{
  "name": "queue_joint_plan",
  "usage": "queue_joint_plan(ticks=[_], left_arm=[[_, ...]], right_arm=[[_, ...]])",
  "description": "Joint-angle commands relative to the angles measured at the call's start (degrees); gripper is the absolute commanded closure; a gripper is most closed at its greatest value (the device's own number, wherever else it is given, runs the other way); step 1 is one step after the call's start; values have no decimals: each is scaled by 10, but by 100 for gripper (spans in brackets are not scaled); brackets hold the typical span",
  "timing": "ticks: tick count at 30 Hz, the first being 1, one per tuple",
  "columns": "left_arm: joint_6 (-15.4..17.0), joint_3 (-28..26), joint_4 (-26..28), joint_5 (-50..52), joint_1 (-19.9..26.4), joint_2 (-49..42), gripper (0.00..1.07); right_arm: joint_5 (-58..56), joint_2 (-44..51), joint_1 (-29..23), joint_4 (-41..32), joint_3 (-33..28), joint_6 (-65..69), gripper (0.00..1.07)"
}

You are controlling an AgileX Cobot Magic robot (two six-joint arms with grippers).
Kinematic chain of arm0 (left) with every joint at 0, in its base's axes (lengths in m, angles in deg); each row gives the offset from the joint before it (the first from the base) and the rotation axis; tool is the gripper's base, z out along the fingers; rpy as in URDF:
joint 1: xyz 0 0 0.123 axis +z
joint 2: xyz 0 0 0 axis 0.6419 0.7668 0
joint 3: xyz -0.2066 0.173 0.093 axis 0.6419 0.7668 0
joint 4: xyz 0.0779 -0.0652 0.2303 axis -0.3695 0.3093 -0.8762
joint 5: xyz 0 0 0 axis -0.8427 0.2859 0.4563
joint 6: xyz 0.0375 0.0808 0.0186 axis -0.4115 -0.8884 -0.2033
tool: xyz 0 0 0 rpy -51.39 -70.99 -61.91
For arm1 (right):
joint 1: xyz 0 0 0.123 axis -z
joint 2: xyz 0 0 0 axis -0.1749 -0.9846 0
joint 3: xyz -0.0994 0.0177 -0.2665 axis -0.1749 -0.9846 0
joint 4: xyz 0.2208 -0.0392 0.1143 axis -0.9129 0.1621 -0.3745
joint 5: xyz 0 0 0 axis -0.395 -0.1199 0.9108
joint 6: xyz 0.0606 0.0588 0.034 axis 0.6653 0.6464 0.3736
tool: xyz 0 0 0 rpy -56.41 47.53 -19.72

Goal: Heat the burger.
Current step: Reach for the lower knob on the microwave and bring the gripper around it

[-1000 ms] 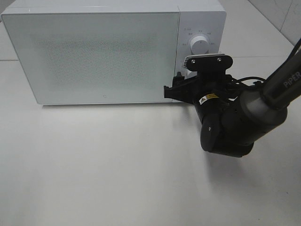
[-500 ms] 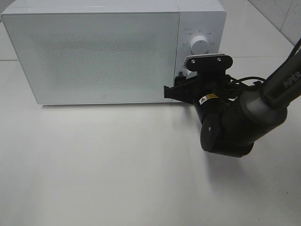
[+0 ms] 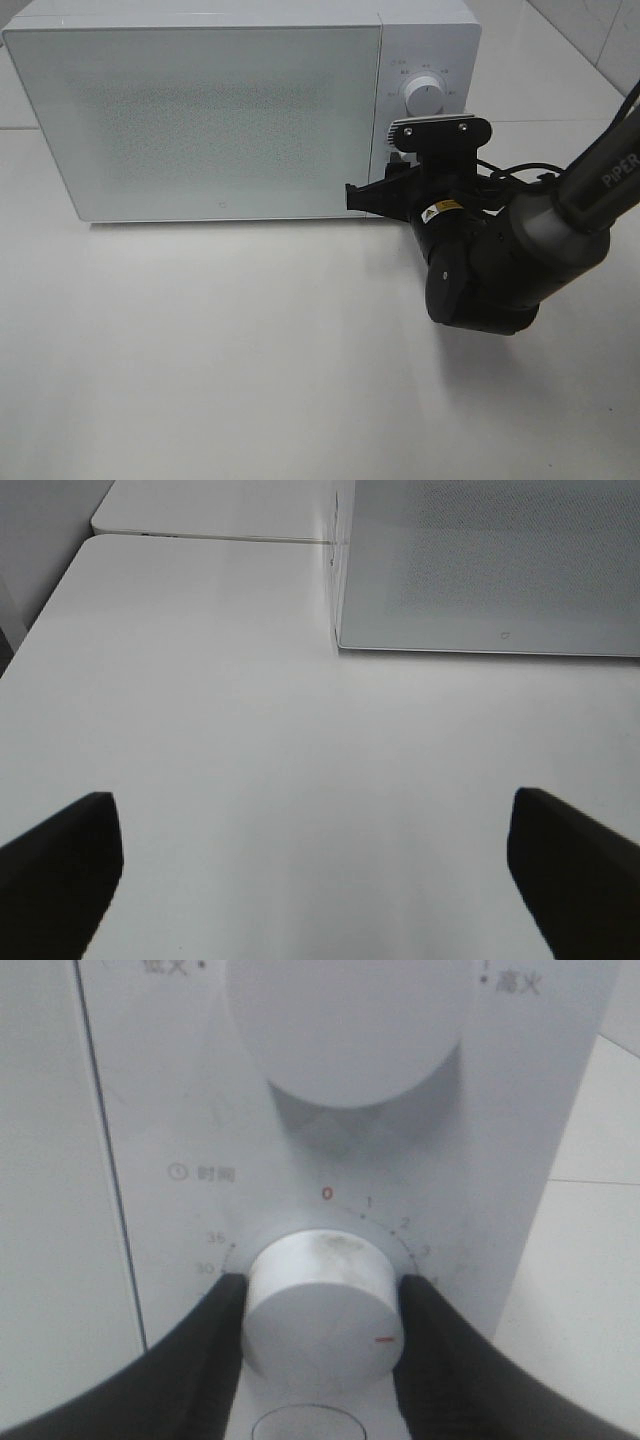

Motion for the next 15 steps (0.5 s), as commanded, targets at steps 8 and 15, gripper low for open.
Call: queue_joint_plan(ticks=[8,15], left_arm=[[1,3,5,4,1,-12,6],[1,3,5,4,1,-12,6]], right_arm=[[109,3,2,44,5,2,107],[109,3,2,49,5,74,107]])
